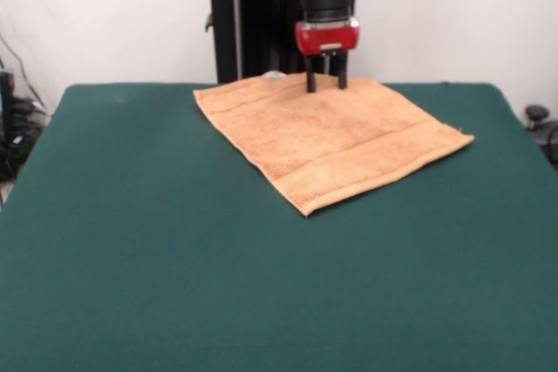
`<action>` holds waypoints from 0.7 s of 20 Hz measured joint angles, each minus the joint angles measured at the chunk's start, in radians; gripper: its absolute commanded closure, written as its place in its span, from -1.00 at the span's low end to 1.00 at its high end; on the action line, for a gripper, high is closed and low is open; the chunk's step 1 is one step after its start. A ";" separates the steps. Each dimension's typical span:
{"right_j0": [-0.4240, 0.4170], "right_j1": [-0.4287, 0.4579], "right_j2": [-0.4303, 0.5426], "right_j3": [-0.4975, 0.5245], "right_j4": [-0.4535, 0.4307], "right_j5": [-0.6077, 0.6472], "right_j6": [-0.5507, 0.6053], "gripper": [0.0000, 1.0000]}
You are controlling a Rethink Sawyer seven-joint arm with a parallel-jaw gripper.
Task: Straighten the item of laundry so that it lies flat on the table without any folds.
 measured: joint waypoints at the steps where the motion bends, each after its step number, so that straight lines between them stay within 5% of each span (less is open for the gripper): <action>1: -0.001 0.004 -0.001 -0.001 -0.001 -0.008 0.000 -1.00; 10: -0.016 0.037 -0.008 -0.003 -0.013 -0.077 0.000 -1.00; 14: -0.023 0.095 -0.023 -0.021 -0.013 -0.240 0.000 -1.00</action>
